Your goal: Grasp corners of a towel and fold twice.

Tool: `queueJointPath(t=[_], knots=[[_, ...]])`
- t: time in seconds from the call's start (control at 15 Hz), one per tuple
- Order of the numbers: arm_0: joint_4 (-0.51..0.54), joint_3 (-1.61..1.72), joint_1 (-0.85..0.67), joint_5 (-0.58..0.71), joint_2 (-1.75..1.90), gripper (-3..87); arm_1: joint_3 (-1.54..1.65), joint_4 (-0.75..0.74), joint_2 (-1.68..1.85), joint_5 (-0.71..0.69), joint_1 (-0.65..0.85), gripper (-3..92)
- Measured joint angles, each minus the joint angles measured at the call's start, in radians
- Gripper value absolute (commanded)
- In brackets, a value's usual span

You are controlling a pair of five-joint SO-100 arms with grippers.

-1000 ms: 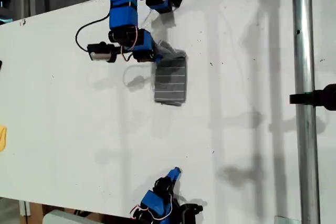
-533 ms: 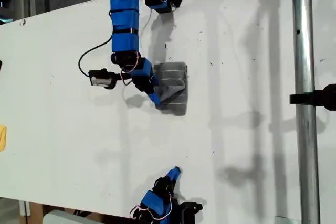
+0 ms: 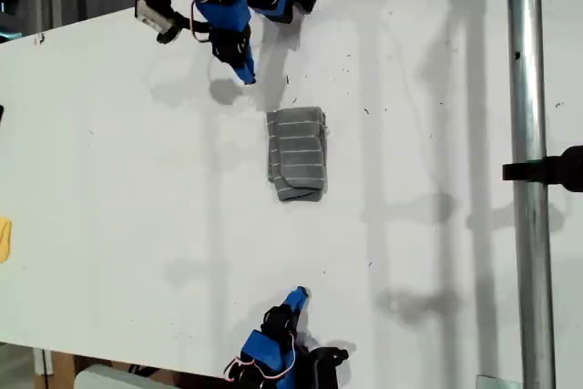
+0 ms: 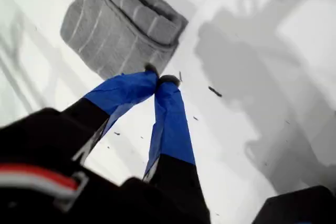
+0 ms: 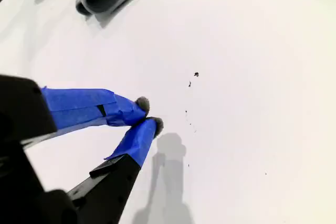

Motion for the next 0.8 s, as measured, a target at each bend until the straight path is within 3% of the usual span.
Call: queueJointPath(t=[0.13, 0.27, 0.33, 0.8], knots=[[0.0, 0.0, -0.002, 0.158, 0.0, 1.0, 0.143, 0.034, 0.239, 0.041, -0.031, 1.4], [0.0, 0.0, 0.0, 0.549, 0.0, 0.7, 0.288, 0.04, 0.268, 0.153, -0.04, 13.6], [0.0, 0.0, 0.008, 0.644, 0.0, 0.7, 0.296, 0.04, 0.272, 0.187, -0.058, 13.5], [0.0, 0.0, 0.006, 0.676, 0.0, 0.7, 0.298, 0.04, 0.282, 0.179, -0.077, 13.5]])
